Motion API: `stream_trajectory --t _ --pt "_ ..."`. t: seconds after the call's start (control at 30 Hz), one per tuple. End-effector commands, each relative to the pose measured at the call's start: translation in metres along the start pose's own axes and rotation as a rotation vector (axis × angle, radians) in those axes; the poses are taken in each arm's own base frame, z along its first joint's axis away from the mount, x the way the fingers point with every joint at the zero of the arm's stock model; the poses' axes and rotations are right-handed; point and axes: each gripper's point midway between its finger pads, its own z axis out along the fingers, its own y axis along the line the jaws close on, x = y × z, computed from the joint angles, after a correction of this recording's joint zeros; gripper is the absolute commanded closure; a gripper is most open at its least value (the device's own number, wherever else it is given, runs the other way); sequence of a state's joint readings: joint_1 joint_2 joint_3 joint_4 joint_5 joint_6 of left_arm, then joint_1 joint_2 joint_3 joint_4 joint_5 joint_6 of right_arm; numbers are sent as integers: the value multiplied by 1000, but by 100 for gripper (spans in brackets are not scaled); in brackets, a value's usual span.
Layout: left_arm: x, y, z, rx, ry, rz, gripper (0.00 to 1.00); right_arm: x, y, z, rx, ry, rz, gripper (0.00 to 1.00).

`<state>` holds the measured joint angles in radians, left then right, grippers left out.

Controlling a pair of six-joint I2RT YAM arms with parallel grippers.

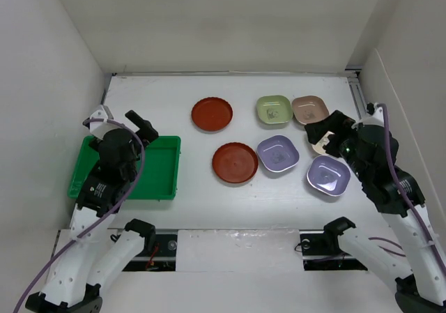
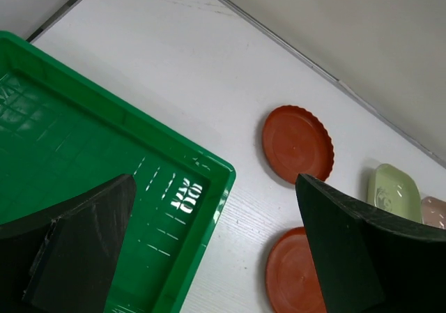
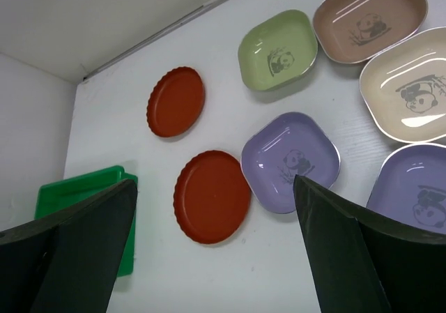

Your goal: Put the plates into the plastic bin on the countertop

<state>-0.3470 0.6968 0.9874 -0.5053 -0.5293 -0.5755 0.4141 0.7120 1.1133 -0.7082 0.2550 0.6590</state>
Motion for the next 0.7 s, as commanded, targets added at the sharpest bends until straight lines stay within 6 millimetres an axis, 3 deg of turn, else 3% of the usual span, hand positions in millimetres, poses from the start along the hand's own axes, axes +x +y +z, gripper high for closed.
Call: stream_trajectory --t 0.0,0.1,0.27,0.33,0.37,0.47,0.53,0.57,0.6,0.67 --pt "-2 -3 4 5 -21 1 0 -20 12 -4 -52 -84 11 0" --pt "5 -3 8 -4 7 20 0 -26 30 -16 -165 -109 -10 0" --pt "22 -17 18 32 82 33 0 -25 40 -8 -190 -78 -16 0" --pt "31 -40 19 136 145 40 0 -22 42 -6 -192 -66 -20 0" --pt "22 -55 17 185 144 35 0 -20 42 -3 -186 -59 -22 0" --pt "26 -84 31 229 222 32 0 -18 51 -4 -237 -47 -21 0" --pt "20 -104 46 231 242 21 0 -19 58 -5 -274 -50 -19 0" --pt "20 -110 53 225 249 15 0 -11 61 -5 -293 -21 -26 0" --pt "9 -123 58 239 231 5 0 -13 63 -5 -301 -30 -24 0" --pt "27 -129 92 182 276 19 0 -11 66 -7 -323 -14 -27 0"
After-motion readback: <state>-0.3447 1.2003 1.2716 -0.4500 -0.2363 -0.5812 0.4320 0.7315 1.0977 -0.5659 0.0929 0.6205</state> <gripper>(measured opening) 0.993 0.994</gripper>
